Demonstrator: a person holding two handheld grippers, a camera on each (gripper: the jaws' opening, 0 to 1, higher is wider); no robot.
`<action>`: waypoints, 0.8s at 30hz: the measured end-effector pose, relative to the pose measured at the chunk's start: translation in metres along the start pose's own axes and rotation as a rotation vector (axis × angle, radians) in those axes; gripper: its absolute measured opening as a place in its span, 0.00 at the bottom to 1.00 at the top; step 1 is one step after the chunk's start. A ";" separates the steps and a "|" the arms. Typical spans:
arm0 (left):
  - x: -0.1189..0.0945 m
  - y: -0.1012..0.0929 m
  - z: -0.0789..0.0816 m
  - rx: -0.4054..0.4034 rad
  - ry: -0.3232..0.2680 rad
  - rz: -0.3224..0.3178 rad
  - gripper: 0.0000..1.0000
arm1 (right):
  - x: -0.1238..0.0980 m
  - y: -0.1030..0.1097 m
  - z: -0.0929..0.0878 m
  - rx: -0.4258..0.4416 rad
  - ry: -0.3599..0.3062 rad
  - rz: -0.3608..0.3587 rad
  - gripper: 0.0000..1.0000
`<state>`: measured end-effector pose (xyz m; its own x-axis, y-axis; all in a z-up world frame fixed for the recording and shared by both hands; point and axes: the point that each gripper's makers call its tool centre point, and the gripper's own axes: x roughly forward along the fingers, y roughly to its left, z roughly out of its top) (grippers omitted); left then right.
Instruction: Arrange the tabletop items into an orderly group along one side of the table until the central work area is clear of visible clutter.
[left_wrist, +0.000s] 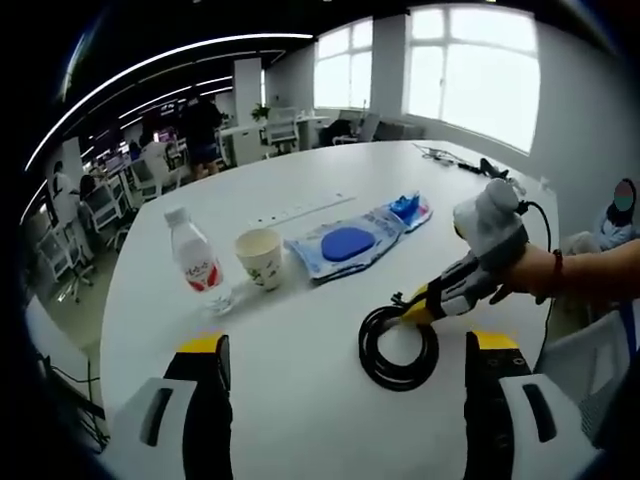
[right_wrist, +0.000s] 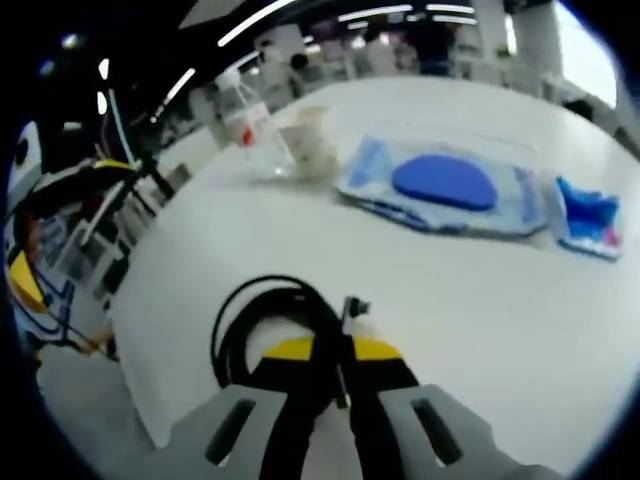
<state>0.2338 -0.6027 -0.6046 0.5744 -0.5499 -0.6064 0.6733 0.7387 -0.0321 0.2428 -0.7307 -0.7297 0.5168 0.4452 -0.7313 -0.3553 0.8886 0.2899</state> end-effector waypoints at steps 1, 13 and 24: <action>0.000 0.000 0.000 0.002 0.001 0.001 0.98 | -0.001 0.001 0.000 0.003 -0.002 0.002 0.07; -0.006 0.000 -0.001 0.018 0.000 0.003 0.99 | -0.022 0.010 0.014 0.058 -0.026 0.042 0.07; -0.007 0.000 -0.003 0.011 0.006 0.003 0.99 | -0.046 0.003 0.031 0.059 -0.059 0.032 0.07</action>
<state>0.2285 -0.5977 -0.6025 0.5738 -0.5450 -0.6113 0.6765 0.7361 -0.0213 0.2422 -0.7454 -0.6760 0.5516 0.4778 -0.6837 -0.3266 0.8779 0.3501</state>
